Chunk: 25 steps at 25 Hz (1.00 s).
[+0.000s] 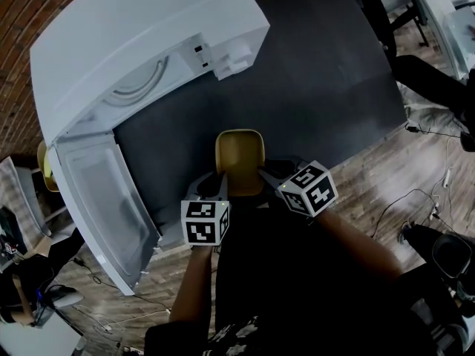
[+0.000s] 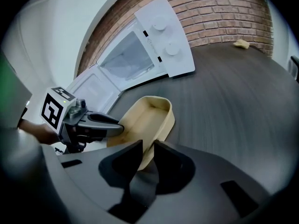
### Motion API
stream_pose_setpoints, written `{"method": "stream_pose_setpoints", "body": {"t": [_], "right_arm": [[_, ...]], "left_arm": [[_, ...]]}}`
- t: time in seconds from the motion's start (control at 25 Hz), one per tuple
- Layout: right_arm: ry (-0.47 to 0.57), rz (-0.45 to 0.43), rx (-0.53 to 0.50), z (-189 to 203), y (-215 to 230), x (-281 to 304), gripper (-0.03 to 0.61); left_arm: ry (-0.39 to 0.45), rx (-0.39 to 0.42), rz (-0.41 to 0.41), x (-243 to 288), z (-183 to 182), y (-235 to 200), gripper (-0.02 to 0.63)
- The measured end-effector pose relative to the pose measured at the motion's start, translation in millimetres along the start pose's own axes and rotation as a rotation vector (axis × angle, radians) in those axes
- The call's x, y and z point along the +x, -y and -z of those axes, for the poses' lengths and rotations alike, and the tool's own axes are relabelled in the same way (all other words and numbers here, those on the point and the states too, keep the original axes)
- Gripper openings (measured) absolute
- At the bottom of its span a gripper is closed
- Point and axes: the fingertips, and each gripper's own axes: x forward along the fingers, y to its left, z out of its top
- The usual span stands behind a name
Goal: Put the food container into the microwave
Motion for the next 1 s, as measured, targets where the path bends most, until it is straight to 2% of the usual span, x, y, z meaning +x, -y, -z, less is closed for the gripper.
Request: {"method": "stream_pose_setpoints", "body": {"t": [0.12,0.28,0.48,0.8,1.0], "right_arm": [[0.002,-0.017,-0.033,-8.1,-4.0,-3.0,0.116],[0.019,-0.051,-0.019,-23.1,-5.4,-4.0,0.106],[0.049,-0.094,-0.086,-50.1,-20.8,-5.3,0.107],[0.109,-0.149,-0.325,-85.8,-51.7,-0.8,0.128],[0.147,-0.199,-0.376,-98.1,-61.7,1.0,0.138]], "left_arm": [[0.029,-0.074,0.003,-6.3,-5.9,-0.7,0.041],[0.071,-0.122,-0.038,-17.7,-19.5,-5.6,0.034],[0.104,-0.234,-0.091,-33.1,-27.9,-22.7,0.026],[0.134,-0.322,-0.219,-58.6,-43.0,-54.1,0.020],[0.139,-0.372,-0.256,-67.2,-47.2,-66.3,0.020]]}}
